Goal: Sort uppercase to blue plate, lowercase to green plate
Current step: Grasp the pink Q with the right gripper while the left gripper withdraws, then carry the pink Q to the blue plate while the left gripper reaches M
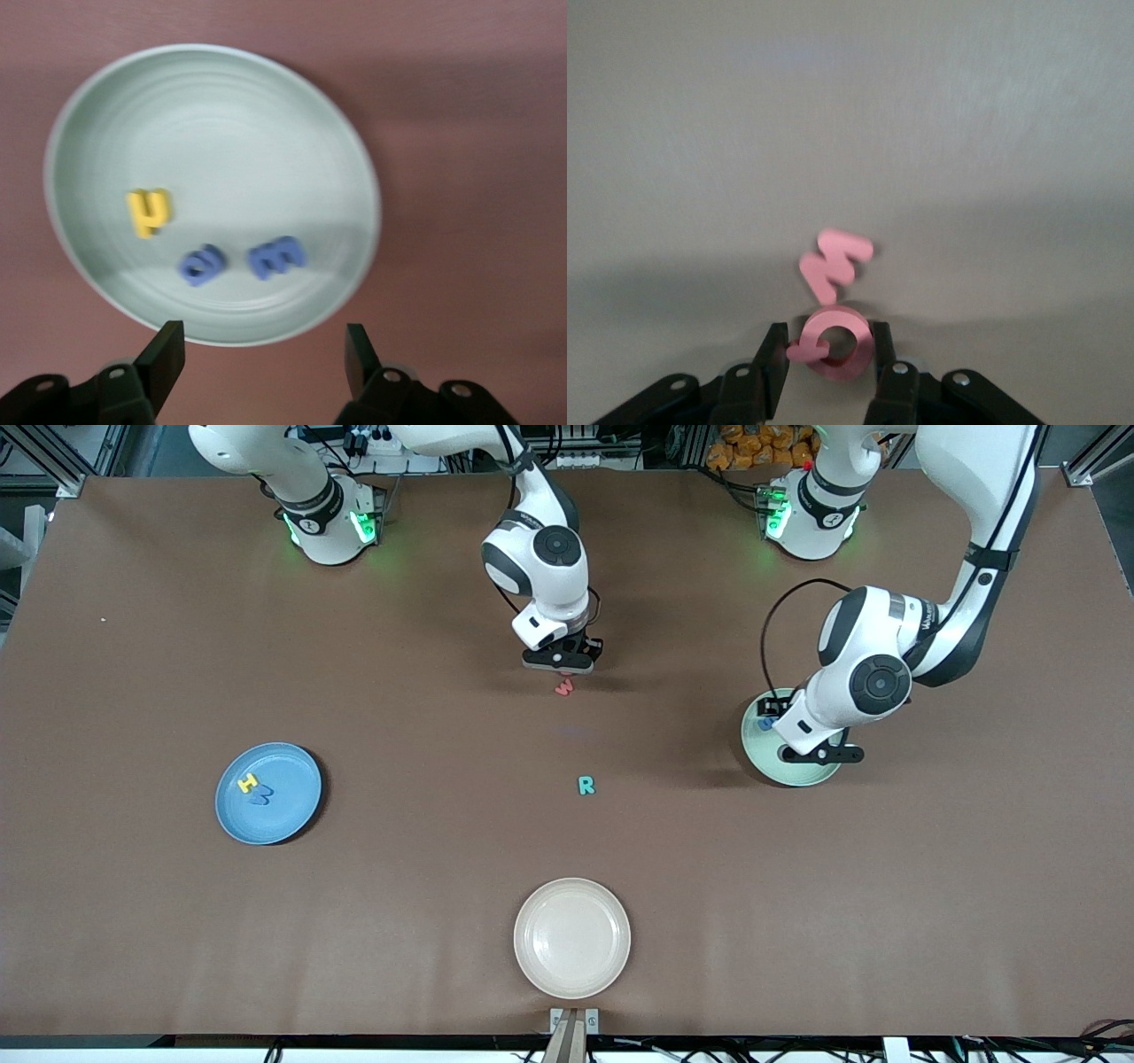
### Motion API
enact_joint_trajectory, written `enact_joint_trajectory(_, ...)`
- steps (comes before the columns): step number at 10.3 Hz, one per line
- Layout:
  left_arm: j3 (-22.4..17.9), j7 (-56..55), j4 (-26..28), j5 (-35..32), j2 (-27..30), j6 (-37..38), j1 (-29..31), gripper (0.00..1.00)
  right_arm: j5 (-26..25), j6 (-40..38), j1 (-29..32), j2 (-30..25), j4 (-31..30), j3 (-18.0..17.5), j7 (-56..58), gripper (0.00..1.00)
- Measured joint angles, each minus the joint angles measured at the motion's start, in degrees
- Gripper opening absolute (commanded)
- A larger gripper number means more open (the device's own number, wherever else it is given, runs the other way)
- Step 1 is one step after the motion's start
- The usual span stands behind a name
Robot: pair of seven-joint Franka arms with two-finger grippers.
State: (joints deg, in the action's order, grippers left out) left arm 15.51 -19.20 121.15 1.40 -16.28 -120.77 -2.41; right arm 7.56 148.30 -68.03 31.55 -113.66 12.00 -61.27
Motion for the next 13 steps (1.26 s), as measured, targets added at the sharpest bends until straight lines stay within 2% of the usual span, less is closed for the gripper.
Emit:
enact_joint_trajectory(2, 0.25, -3.81, -1.70, 3.53, -0.31, 0.00, -1.24, 0.81, -0.08, -1.71, 0.06, -1.62, 0.47, 3.66, 3.00, 0.00)
enact_joint_trajectory(7, 0.48, -18.99, -8.93, 5.35, -5.46, 0.00, -7.25, 0.81, -0.05, -6.95, 2.47, -4.52, 0.67, 15.36, 17.53, 0.00)
enact_joint_trajectory(10, 0.46, -29.22, -15.60, 5.36, -12.32, -0.01, -12.09, 0.81, -0.05, -9.93, 11.96, -4.77, 2.05, 16.55, 29.26, 0.00)
enact_joint_trajectory(13, 0.38, -37.54, -19.12, 5.37, -15.19, -0.01, -15.62, 0.81, -0.04, -10.17, 22.48, -4.90, 2.73, 16.76, 43.17, 0.00)
